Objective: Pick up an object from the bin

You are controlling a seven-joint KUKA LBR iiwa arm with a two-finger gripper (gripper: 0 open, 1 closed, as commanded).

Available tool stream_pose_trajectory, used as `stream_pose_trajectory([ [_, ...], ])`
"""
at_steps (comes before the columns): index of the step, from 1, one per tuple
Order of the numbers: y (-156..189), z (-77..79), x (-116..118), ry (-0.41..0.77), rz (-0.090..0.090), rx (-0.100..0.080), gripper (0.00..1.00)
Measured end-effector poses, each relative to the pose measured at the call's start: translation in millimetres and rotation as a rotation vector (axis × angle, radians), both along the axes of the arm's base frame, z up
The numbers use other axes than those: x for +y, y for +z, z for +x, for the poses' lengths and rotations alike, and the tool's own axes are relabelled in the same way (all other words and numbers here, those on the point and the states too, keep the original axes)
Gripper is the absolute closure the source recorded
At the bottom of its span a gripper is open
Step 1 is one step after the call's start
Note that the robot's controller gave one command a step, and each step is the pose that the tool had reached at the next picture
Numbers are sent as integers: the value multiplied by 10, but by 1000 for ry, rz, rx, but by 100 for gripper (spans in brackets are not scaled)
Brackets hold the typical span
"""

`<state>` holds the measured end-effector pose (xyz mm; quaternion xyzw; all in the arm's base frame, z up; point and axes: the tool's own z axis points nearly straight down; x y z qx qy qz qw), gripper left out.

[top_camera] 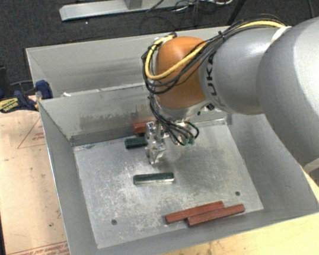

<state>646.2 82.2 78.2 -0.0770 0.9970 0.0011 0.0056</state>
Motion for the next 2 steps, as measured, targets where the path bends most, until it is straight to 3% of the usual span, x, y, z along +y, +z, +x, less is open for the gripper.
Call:
stream_pose_trajectory([
  [1, -45, -92, -5, 3, -5, 47, 0],
  [2, -51, -93, -3, 3, -5, 47, 0],
])
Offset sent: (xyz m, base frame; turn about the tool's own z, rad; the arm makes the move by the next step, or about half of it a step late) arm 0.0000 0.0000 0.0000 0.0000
